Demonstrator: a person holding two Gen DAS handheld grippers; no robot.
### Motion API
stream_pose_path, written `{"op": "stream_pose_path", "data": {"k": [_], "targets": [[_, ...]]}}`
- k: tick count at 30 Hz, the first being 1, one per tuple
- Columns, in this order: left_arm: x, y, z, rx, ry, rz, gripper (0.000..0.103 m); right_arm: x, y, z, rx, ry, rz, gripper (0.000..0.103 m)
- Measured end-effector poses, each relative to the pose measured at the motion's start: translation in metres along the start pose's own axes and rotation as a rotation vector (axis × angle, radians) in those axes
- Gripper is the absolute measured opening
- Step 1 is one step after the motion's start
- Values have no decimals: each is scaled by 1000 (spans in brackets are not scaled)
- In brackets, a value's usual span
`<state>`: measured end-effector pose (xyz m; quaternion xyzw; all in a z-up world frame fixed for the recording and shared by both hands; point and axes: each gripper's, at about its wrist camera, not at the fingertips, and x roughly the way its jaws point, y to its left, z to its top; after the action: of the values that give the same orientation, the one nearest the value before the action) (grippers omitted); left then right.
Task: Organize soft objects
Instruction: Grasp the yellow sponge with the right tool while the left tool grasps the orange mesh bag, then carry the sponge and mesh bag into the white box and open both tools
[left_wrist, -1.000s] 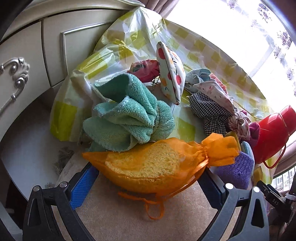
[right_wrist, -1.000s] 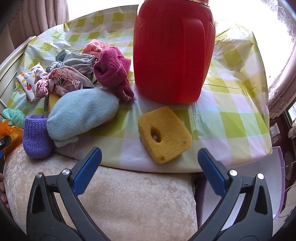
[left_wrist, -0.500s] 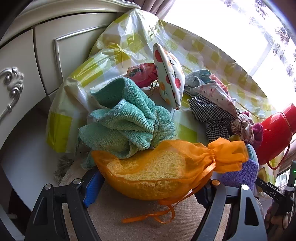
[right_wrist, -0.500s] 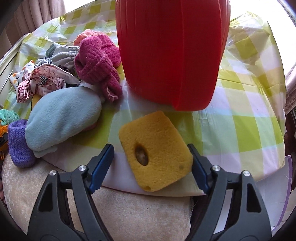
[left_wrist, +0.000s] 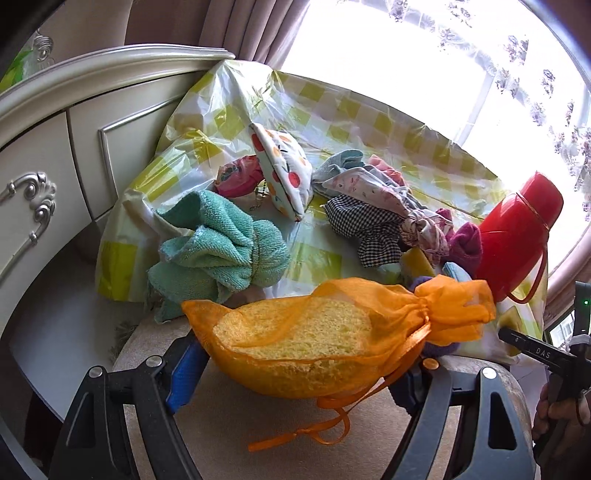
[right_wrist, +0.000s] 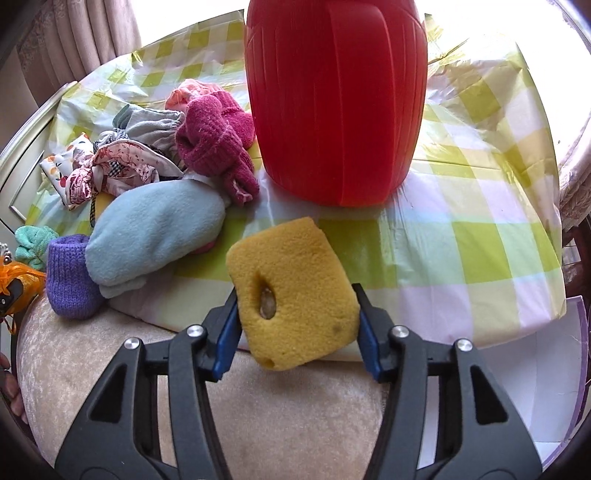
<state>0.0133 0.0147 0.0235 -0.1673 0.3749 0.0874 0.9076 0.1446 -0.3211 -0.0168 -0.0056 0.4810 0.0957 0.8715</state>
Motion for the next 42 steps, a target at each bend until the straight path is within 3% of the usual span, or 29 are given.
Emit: {"op": "stream_pose_path", "data": {"k": [6, 14, 25, 34, 37, 39, 42], "targets": [[-23, -34, -9, 79, -68, -62, 83, -31, -15, -16, 28, -32, 17, 58], [-34, -93, -18, 195, -82, -197, 83, -62, -51, -37, 87, -59, -16, 58], [-22, -208, -42, 379, 19, -448, 83, -94, -121, -58, 224, -87, -133, 58], [-19, -290, -73, 516, 109, -609, 83, -119, -178, -79, 342, -119, -227, 61], [-15, -312, -82, 541, 179, -714, 85, -127, -191, -84, 370, -136, -261, 62], [-10, -324, -88, 556, 231, -735, 88, -130, -198, -86, 382, -145, -283, 65], [-8, -331, -94, 583, 245, -700, 88, -133, -204, -88, 393, -164, -320, 84]]}}
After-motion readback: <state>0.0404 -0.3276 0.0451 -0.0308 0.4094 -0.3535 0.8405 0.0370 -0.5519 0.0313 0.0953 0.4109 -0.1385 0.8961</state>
